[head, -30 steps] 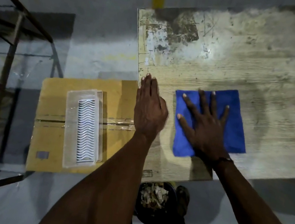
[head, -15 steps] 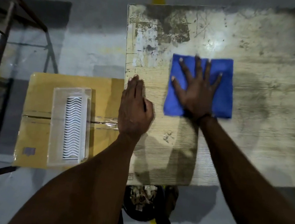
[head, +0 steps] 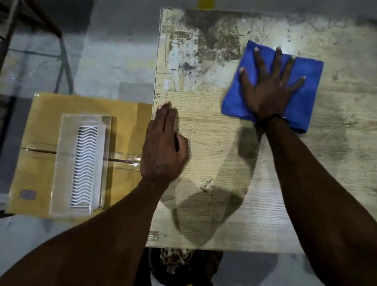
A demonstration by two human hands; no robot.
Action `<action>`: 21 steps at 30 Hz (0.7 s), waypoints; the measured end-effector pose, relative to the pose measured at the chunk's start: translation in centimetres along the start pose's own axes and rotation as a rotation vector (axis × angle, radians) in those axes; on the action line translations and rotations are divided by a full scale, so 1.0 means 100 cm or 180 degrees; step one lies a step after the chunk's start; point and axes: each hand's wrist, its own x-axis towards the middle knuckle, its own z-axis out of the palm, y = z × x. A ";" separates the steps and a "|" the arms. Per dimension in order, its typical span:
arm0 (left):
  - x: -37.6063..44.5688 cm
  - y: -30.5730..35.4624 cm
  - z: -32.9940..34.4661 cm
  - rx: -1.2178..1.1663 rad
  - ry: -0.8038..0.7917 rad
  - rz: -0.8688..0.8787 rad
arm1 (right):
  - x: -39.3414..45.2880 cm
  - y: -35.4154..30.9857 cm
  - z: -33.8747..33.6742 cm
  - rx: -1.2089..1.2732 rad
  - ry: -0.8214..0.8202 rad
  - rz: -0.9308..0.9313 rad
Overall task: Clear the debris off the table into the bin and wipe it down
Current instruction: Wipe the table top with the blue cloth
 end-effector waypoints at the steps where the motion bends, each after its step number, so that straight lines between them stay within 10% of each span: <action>1: 0.000 0.000 0.000 -0.0001 0.0004 0.0002 | -0.002 -0.010 0.004 -0.0054 0.0006 -0.0009; 7: 0.003 -0.003 0.002 0.0015 0.0045 0.0038 | -0.127 -0.020 0.008 -0.0121 -0.0109 -0.1197; 16: 0.000 -0.001 0.001 0.0071 -0.0083 -0.0036 | -0.034 0.045 -0.014 0.0018 -0.0015 0.0125; 21: 0.002 -0.001 0.002 0.0050 -0.0024 0.0001 | -0.097 -0.015 0.006 -0.0190 0.0038 -0.0702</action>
